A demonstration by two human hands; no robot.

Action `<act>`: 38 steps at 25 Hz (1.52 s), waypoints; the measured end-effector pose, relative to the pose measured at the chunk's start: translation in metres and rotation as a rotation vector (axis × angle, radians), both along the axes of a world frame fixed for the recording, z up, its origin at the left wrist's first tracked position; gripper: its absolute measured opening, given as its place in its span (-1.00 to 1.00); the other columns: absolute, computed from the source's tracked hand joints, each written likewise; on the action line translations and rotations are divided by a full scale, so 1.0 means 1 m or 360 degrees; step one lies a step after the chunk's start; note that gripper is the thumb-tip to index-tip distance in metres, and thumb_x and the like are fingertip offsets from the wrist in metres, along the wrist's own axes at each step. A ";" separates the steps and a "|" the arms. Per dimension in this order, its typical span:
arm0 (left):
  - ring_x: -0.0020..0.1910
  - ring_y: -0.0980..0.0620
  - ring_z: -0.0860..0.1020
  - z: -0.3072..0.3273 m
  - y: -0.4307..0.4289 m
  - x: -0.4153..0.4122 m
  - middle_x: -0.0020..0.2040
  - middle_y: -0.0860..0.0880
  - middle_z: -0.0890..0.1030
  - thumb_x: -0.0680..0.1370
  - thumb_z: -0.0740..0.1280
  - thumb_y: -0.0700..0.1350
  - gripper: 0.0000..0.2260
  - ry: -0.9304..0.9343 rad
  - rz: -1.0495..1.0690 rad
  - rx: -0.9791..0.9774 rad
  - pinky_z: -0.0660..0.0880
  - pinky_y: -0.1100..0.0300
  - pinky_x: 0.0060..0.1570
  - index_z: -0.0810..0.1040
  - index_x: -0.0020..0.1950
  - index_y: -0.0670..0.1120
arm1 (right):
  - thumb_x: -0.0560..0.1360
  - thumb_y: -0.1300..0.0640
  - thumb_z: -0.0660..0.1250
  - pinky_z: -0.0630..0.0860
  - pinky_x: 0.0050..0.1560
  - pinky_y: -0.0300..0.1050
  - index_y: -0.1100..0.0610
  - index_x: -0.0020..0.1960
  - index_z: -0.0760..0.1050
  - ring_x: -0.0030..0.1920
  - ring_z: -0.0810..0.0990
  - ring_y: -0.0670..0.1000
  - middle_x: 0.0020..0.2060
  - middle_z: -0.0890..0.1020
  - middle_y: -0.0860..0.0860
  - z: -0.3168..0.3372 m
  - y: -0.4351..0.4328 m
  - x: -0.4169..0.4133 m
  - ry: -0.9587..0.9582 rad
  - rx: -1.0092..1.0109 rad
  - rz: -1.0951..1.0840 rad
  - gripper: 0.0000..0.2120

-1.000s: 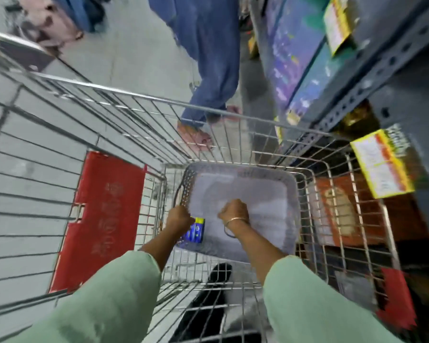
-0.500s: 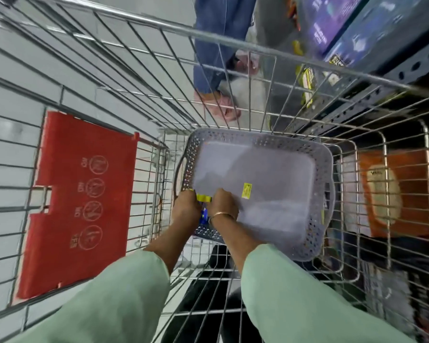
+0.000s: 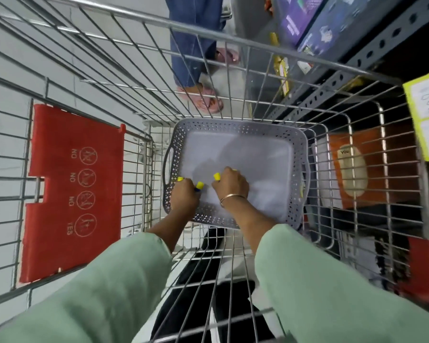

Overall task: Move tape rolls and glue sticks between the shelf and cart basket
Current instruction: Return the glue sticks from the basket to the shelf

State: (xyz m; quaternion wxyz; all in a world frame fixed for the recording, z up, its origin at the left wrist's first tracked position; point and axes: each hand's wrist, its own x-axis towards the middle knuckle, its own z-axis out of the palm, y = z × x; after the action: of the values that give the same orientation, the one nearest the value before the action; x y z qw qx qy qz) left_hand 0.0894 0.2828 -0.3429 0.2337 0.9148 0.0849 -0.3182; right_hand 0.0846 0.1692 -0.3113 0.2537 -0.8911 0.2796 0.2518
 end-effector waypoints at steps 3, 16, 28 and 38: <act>-0.11 -0.27 0.61 0.050 -0.020 0.004 -0.13 -0.33 0.67 0.42 0.38 -0.19 -0.85 -0.0220 -0.0012 -0.0166 0.49 0.04 -0.19 0.61 -0.11 -0.27 | 0.43 0.12 0.31 0.53 -0.04 0.04 0.28 0.05 0.48 0.08 0.57 0.31 0.05 0.62 0.29 0.055 -0.030 0.004 -0.0210 0.0062 -0.0297 -0.73; -0.19 0.22 0.53 0.357 -0.256 -0.157 -0.14 -0.02 0.57 0.40 0.35 -0.25 -0.84 -0.0851 -0.0478 -0.2020 0.44 0.40 -0.06 0.55 -0.03 -0.21 | 0.34 0.30 0.35 0.54 -0.19 0.15 0.25 -0.05 0.57 -0.33 0.52 0.21 -0.37 0.59 0.21 0.377 -0.215 -0.228 -0.1807 -0.0623 -0.1336 -0.81; -0.41 -0.17 0.40 0.369 -0.352 -0.561 -0.36 -0.40 0.54 0.40 0.34 -0.36 -0.81 -0.0261 -0.2048 -0.1937 0.38 -0.02 -0.31 0.42 -0.38 -0.21 | 0.46 0.25 0.29 0.44 -0.01 -0.02 0.42 -0.02 0.54 -0.05 0.61 0.12 -0.07 0.66 0.35 0.375 -0.229 -0.671 -0.1583 -0.1319 -0.2351 -0.78; -0.26 -0.25 0.57 0.321 -0.340 -0.643 -0.27 -0.30 0.62 0.43 0.36 -0.29 -0.87 -0.0023 -0.2398 -0.1725 0.45 -0.05 -0.26 0.43 -0.26 -0.16 | 0.38 0.00 0.07 0.23 -0.22 -0.01 -0.01 -0.42 0.13 -0.28 0.25 0.06 -0.50 0.27 -0.04 0.296 -0.193 -0.754 -0.1543 -0.0873 -0.2972 -0.76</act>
State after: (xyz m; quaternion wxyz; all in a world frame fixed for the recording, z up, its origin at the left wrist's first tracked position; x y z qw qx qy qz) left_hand -0.5538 -0.0571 -0.0216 0.3615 0.4961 -0.6938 -0.3767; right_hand -0.6694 -0.0238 -0.0150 0.2208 -0.3580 0.7635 -0.4901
